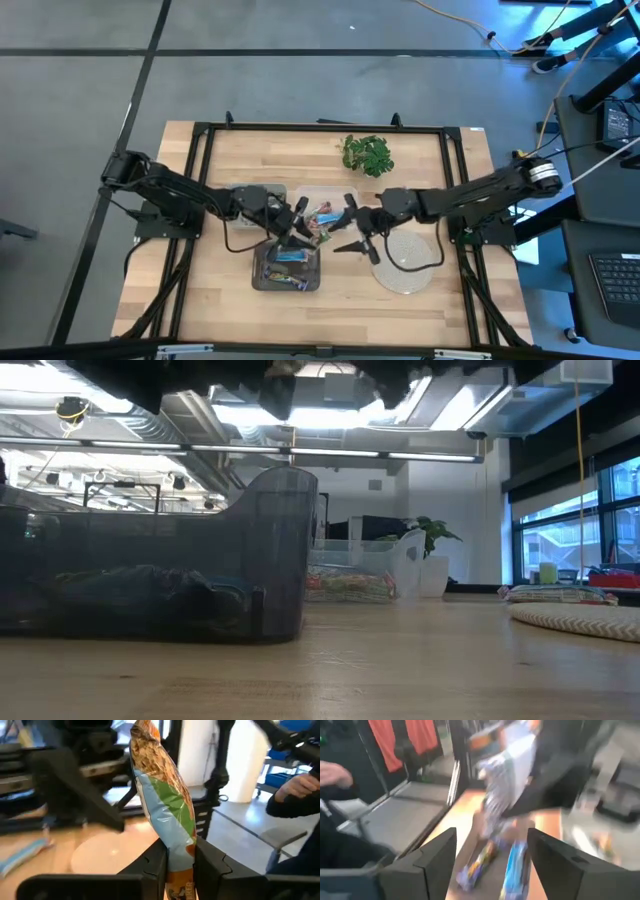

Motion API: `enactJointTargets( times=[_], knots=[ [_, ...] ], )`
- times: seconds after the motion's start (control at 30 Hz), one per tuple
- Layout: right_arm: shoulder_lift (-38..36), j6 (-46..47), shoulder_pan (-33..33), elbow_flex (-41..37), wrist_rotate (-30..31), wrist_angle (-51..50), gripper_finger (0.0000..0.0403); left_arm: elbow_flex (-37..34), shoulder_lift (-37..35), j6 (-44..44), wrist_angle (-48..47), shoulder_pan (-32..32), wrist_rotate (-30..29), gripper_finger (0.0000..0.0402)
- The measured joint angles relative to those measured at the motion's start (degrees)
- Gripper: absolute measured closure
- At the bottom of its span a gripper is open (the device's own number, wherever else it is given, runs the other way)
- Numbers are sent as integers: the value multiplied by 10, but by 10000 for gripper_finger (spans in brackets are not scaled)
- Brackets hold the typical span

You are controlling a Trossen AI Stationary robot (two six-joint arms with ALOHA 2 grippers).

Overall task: Pick and place Granola Bars by type
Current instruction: Put the yellow granola bar into the gray bin

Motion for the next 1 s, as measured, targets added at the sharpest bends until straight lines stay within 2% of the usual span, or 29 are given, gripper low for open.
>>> enactJointTargets(
  times=[0.1,0.23,0.3,0.43,0.53,0.63,0.77,1.0],
  knots=[
    [-28,49,0,0,7,-87,155,0,-23,-30,-60,25,0,338],
    [-47,110,0,0,42,-196,155,1,-91,-62,-225,66,-18,338],
    [-50,125,0,0,68,-239,155,1,-129,-63,-327,83,-66,339],
    [-49,147,0,0,134,-308,155,1,-203,-54,-510,100,-218,339],
    [-52,158,0,0,164,-354,155,0,-239,-77,-612,107,-263,339],
    [-52,162,0,-1,186,-395,155,0,-248,-112,-677,111,-276,339],
    [-52,204,-5,-1,221,-440,155,0,-224,-127,-716,111,-298,339],
    [-52,257,-16,-1,224,-505,155,0,-148,-122,-718,111,-284,339]
  ],
)
